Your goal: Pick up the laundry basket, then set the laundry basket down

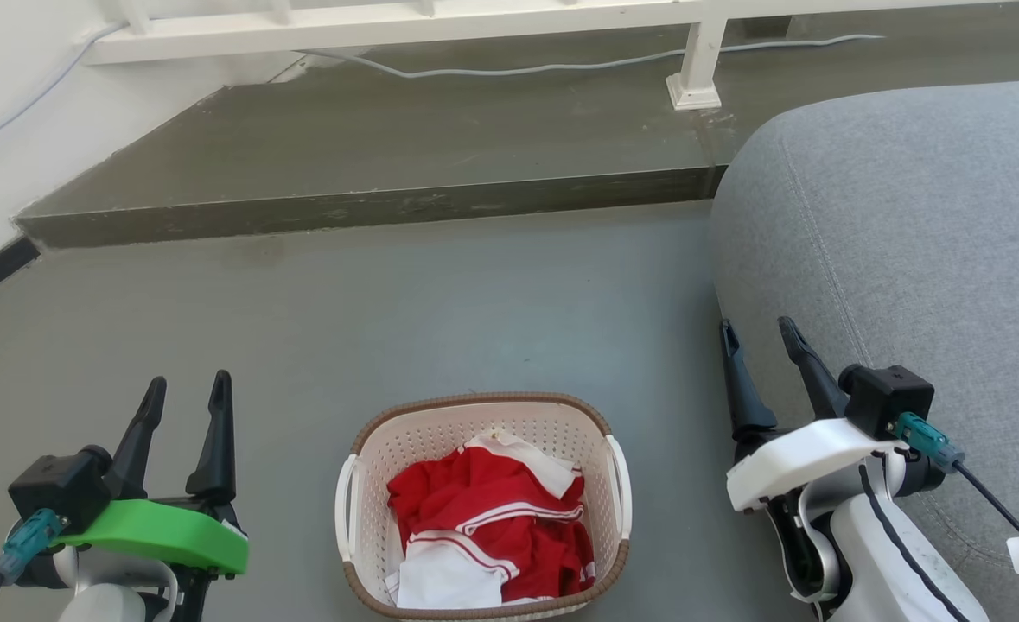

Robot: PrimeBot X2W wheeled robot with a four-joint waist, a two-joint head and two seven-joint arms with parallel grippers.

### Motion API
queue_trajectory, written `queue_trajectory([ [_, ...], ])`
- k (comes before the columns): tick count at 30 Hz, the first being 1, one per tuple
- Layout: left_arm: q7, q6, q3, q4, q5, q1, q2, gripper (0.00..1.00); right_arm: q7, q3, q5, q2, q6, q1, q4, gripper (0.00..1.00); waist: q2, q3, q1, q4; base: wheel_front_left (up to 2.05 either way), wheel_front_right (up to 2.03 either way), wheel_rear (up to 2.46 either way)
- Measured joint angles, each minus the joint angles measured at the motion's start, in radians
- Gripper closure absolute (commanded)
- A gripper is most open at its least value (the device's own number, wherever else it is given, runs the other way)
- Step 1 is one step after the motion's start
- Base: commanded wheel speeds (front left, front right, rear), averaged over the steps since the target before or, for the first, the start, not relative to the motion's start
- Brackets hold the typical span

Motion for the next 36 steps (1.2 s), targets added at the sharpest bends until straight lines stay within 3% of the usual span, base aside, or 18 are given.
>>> queue_trajectory([
  [5, 0.000, -0.002, 0.002, 0.000, 0.000, 0.001, -0.004, 0.00, 0.000, -0.003, 0.000, 0.002, 0.000, 0.000, -0.001, 0.00, 0.0000, 0.003, 0.0000, 0.000, 0.00, 0.00, 0.00],
  [6, 0.000, -0.002, 0.001, 0.005, 0.000, 0.002, -0.006, 1.00, 0.000, -0.003, 0.000, 0.004, 0.000, 0.000, 0.004, 1.00, 0.0000, 0.003, 0.0000, 0.000, 0.00, 0.00, 0.00],
  [17, 0.019, -0.002, 0.000, 0.035, -0.062, 0.023, -0.034, 1.00, 0.008, -0.015, 0.064, 0.010, 0.010, 0.044, 0.028, 1.00, 0.0000, -0.001, 0.0000, 0.004, 0.00, 0.00, 0.00],
  [36, 0.090, -0.002, 0.044, 0.037, -0.277, 0.023, -0.053, 1.00, 0.073, -0.093, 0.330, 0.012, 0.044, 0.044, 0.012, 1.00, 0.0001, -0.013, 0.0000, 0.019, 0.00, 0.00, 0.00],
])
